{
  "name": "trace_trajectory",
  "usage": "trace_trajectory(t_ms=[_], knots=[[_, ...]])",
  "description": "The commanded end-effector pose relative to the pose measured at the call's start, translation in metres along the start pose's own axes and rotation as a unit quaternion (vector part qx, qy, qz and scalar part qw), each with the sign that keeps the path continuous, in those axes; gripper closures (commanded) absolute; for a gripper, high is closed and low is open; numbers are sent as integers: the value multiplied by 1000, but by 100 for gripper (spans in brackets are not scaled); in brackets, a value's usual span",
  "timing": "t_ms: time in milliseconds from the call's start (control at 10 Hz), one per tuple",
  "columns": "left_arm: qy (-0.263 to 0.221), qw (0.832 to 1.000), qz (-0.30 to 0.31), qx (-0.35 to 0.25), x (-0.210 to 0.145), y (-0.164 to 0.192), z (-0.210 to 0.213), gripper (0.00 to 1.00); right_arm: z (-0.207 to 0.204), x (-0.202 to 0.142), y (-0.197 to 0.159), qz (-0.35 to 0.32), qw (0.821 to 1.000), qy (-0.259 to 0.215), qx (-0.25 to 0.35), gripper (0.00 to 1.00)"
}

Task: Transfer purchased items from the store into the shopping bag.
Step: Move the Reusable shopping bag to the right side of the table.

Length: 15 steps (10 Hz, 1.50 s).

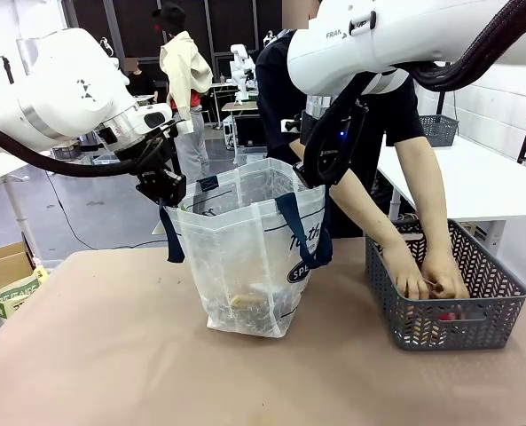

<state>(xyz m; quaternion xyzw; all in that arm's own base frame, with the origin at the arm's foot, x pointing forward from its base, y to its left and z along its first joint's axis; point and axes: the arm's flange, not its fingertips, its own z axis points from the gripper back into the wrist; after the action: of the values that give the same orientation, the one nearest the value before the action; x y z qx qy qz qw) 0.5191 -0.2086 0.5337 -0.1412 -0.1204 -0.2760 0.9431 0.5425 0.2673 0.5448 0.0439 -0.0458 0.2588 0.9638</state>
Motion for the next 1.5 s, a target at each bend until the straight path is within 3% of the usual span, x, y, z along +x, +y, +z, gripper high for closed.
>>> trace_trajectory(t_ms=[0, 1400], knots=[[0, 1000, 0, 0, 0, 1, 1, 100, 0, 0, 0, 0, 1000, 0, 0, 100], [0, 1000, 0, 0, 0, 1, 1, 100, 0, 0, 0, 0, 1000, 0, 0, 100]])
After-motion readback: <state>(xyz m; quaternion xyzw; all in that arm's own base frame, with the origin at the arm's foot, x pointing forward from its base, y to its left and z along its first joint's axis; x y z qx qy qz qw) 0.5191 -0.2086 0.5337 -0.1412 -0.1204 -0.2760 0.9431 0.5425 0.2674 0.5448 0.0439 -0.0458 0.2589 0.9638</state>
